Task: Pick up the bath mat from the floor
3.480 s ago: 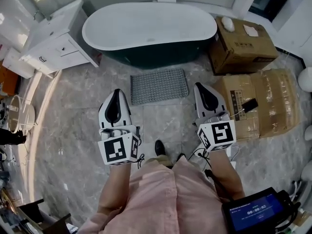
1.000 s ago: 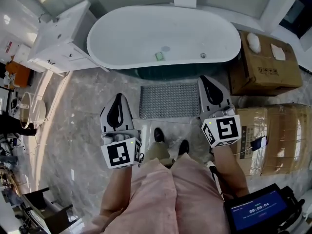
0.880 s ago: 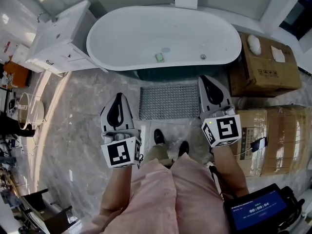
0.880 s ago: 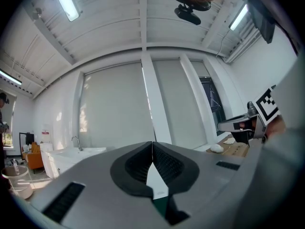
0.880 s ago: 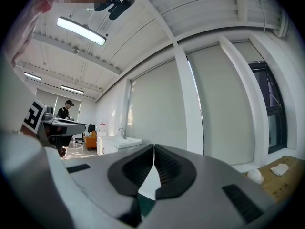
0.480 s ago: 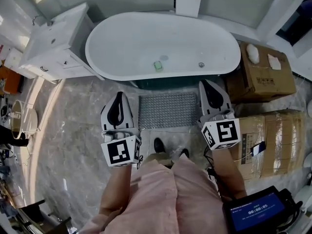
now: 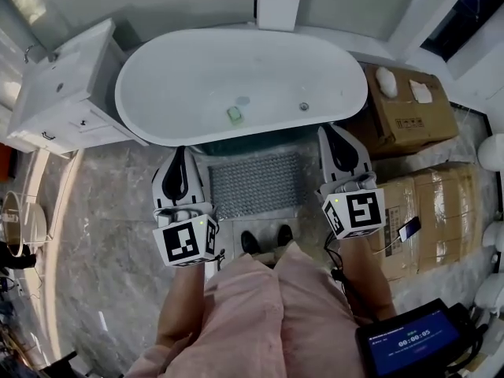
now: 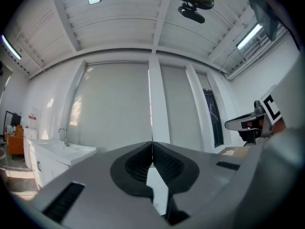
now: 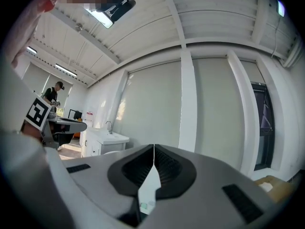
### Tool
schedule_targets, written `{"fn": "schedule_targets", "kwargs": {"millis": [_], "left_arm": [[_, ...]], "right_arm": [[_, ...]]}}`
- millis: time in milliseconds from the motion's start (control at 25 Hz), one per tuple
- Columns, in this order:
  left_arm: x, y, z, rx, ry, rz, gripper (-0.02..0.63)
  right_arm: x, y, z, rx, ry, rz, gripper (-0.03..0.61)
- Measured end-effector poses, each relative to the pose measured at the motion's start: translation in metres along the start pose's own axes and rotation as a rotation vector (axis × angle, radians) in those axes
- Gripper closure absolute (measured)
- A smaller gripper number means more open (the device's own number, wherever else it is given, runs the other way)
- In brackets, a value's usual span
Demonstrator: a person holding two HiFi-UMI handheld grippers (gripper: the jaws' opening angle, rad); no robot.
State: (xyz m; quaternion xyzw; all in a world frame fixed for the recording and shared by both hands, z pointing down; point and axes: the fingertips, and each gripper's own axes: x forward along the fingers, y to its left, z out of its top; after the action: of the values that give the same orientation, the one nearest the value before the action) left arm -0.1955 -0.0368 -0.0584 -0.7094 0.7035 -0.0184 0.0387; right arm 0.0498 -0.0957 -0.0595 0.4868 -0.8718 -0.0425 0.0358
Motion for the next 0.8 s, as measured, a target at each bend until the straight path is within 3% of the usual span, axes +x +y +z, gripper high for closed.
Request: {"fn": "schedule_targets", "kwargs": {"millis": [240,400,800], "left_arm": [[0.001,-0.003,0.012,0.012,-0.026,-0.015,0.589],[-0.002,0.0,0.003,-0.005,0.004,-0.011,0.589],[-0.006,-0.017,-0.06,-0.023,0.16,-0.024,0.589]], "right_arm": [[0.005,-0.007,0.018,-0.019,-0.04,-0.006,0.56],[0.004,-0.003,0.014,-0.009,-0.029,0.004,0.56],[0.002,-0.012,-0.059,0.058,0.118,0.054,0.56]]}}
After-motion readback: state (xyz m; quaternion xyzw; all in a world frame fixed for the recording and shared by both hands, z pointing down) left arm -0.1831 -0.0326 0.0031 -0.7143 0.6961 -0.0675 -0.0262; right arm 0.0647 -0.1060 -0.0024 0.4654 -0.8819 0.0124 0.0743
